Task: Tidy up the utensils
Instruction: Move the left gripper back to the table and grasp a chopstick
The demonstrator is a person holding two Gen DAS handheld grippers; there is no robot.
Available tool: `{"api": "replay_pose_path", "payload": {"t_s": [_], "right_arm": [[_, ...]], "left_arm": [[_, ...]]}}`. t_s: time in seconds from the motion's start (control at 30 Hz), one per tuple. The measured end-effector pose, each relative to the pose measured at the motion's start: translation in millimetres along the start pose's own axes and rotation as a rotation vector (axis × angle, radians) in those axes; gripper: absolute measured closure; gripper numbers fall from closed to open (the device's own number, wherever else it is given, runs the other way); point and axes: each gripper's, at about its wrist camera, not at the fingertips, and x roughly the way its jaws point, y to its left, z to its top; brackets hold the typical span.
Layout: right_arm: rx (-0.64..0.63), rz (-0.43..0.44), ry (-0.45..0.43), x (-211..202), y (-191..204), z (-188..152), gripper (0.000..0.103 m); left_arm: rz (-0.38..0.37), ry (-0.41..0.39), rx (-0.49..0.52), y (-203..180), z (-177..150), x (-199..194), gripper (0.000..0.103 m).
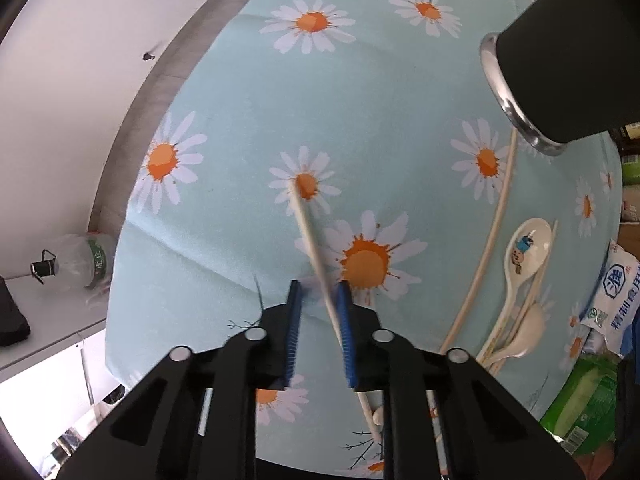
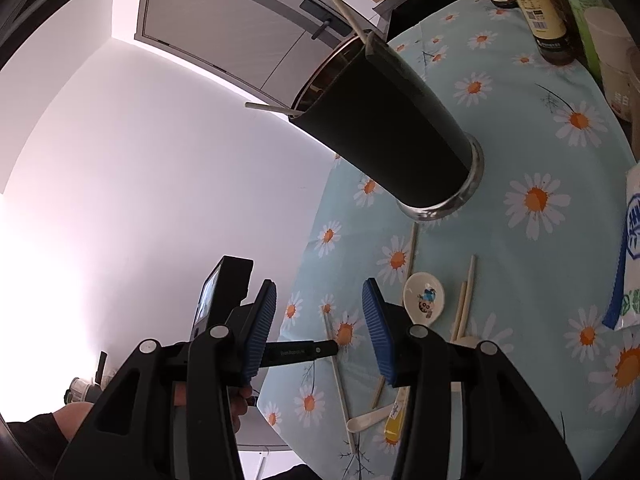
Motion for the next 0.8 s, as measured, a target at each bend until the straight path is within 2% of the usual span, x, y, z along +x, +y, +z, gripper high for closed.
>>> {"api": "replay_pose_path", "payload": {"t_s": [0.1, 0.37, 0.47, 0.5, 0.67, 0.8], "right_arm": [[0.013, -0.010, 0.000, -2.8, -5.1, -2.5, 0.057], [0.029, -0.049, 0.024, -3.0, -9.9, -9.3, 0.057], [0.030, -0.077, 0.047, -0.2, -9.7, -9.9, 0.056], [0.028, -0.095, 0.058, 0.8, -9.6, -9.8, 0.053], [0.009, -0.196, 0.129, 9.8, -4.6, -7.3, 0.053], [-0.002, -0.315, 0.184, 22.8, 0.1, -2.6, 0.053]], "left_arm": [[-0.003, 0.000, -0.011, 8.1, 0.1, 0.4, 0.099], [-0.054, -0.008, -0.018, 18.1, -1.8, -0.9, 0.099], [-0.059, -0.038, 0.003, 29.7, -5.5, -2.0, 0.100], [-0.082, -0.033, -0.001, 32.5, -6.4, -1.9, 0.100], [-0.146, -0.072, 0.024, 42.1, -10.3, -10.8, 0.100], [-0.197, -0.144, 0.064, 53.4, -10.3, -24.1, 0.100]]}}
